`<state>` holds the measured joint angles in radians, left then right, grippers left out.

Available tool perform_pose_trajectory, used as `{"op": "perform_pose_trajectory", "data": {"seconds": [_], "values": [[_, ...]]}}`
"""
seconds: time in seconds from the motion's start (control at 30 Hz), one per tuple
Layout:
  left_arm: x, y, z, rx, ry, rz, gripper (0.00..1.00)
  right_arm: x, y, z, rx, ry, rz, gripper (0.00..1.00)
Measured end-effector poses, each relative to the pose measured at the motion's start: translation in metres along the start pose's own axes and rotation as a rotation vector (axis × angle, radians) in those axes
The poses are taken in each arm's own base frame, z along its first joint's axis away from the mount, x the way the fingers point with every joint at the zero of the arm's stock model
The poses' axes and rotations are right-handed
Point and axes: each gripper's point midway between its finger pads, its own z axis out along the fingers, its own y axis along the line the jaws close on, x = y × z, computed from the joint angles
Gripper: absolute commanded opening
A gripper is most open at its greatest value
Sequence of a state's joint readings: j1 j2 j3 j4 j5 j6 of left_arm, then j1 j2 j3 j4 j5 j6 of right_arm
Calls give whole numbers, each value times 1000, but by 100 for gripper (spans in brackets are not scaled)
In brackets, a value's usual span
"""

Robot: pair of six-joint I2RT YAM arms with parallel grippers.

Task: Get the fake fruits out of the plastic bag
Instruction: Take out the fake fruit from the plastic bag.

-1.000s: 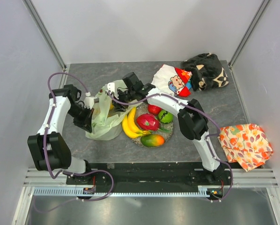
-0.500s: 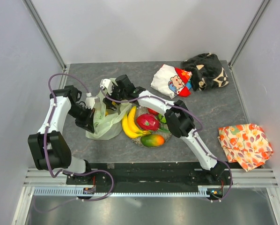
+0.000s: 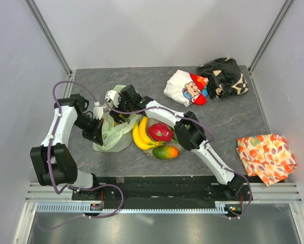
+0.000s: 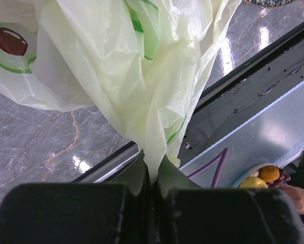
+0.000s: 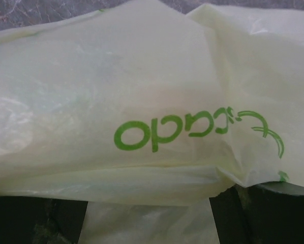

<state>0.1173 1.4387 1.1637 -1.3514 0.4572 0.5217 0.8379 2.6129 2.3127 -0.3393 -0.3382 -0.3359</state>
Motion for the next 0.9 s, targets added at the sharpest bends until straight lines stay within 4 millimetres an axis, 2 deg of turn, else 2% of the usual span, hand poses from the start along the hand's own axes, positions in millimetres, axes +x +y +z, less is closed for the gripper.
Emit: {"op": "perform_pose_trajectory", "data": {"seconds": [0.13,0.23,0.4,0.57,0.67,0.77,0.9], "values": [[-1,-2,0,10,-6,0,2,6,2,0,-3,22,5,70],[-2,-3,0,17,-10,0,2,6,3,-2,-9,33,12,61],[-2,-3,0,18,-12,1,2,-8,0,-10,-9,19,23,53],[-7,-3,-3,14,-26,7,2,-23,-2,-30,-29,5,35,51],[-14,-3,-6,8,-51,8,2,-30,-1,-58,-48,14,41,51],[-29,-2,-11,6,-93,8,2,-33,3,-102,-69,34,17,51],[-52,2,-18,-1,-150,2,2,-48,9,-158,-97,22,-54,50]]}}
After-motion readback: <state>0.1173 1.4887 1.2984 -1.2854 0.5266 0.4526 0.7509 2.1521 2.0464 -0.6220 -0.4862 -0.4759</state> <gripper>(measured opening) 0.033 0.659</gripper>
